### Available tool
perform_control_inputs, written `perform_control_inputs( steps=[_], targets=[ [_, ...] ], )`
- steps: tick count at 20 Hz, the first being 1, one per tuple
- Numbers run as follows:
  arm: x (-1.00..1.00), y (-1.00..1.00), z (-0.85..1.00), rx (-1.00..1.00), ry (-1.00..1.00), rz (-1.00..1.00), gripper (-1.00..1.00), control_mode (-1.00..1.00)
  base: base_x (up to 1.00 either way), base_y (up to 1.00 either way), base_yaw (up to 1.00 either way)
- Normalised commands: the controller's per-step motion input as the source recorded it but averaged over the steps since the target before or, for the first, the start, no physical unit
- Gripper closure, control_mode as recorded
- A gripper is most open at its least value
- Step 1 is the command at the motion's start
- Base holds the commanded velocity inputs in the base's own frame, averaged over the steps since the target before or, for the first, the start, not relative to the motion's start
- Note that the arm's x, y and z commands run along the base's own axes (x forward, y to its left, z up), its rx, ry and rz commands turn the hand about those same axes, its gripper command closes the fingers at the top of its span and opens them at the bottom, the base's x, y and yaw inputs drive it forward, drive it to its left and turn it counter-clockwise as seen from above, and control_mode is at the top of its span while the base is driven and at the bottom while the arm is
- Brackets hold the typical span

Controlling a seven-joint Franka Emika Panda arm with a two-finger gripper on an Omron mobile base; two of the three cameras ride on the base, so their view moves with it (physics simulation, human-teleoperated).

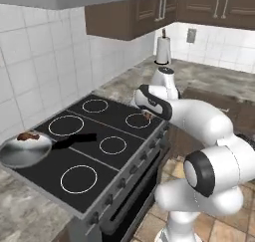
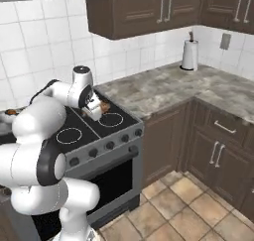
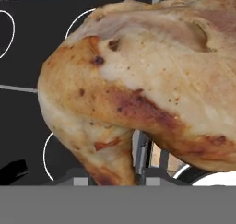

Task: Take the chicken drumsticks from the pan and place one on each plate on the dining counter.

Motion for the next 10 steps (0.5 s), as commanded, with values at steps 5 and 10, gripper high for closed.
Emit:
perform_control_inputs(
  steps=[5, 10],
  targets=[
    [0.00, 0.00, 0.00, 0.00, 0.00, 0.00, 1.00, 1.00, 0.00, -0.07, -1.00],
    [0.00, 0.00, 0.00, 0.00, 0.00, 0.00, 1.00, 1.00, 0.00, -0.05, -1.00]
  ],
)
